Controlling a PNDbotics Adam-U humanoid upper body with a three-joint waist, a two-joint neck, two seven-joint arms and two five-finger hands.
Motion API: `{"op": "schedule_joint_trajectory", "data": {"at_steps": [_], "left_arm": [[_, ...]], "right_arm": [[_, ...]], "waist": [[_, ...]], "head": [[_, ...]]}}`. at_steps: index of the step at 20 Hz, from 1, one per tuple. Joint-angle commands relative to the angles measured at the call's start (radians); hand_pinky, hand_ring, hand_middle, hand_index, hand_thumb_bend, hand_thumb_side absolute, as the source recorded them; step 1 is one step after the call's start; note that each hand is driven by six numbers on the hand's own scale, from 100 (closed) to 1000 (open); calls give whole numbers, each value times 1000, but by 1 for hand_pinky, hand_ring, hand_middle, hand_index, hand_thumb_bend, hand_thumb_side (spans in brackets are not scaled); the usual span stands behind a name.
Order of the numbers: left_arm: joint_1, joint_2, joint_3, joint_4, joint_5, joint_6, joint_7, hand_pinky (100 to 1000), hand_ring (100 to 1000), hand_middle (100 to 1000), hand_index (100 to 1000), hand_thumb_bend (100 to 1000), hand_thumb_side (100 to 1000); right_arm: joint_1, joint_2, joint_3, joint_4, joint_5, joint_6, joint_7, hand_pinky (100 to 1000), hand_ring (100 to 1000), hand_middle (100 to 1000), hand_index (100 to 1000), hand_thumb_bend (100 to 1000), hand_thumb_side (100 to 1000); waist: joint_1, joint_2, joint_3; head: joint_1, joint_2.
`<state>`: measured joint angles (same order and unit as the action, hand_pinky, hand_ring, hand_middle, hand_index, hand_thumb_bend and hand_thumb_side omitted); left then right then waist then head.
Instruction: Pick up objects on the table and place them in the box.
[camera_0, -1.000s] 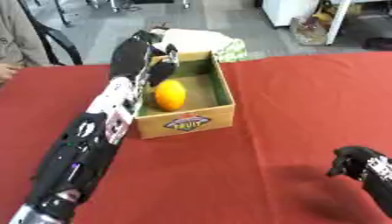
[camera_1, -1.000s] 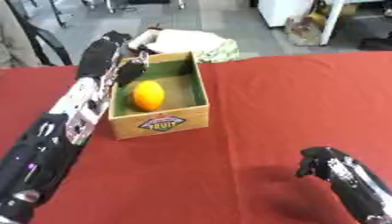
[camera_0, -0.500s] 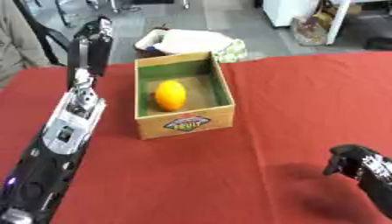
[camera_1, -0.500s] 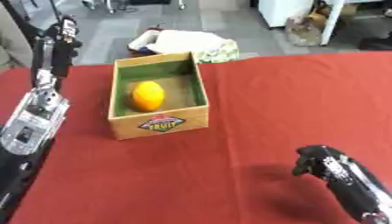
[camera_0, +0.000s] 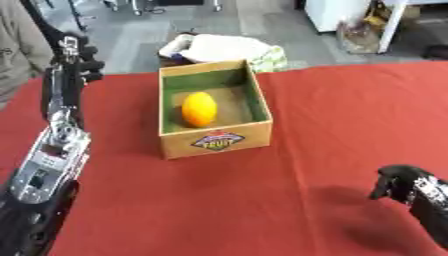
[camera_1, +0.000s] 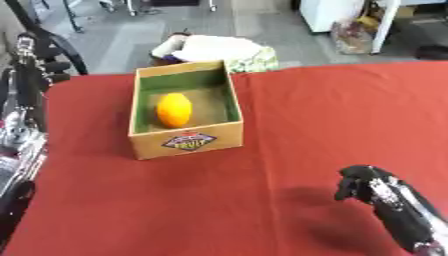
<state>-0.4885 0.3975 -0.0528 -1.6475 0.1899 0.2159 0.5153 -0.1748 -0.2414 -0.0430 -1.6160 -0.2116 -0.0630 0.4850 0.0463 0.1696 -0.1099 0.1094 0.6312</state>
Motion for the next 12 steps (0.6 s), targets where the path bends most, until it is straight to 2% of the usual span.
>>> {"op": "schedule_joint_trajectory", "data": {"at_steps": [1, 12], "left_arm": [[4, 32, 16, -35, 18, -14, 1, 693, 665, 692, 828, 100, 1000], [52, 27, 17, -96, 64, -29, -19, 685, 650, 675, 817, 100, 1000]], "right_arm": [[-7, -13, -6, -18, 6, -1, -3, 607, 554, 532, 707, 100, 689], [-5, -12, -9, -18, 7, -3, -7, 607, 553, 532, 707, 100, 690]], "waist": [[-4, -13, 2], [-5, -13, 5]], "head": [[-3, -6], [-1, -6]]}}
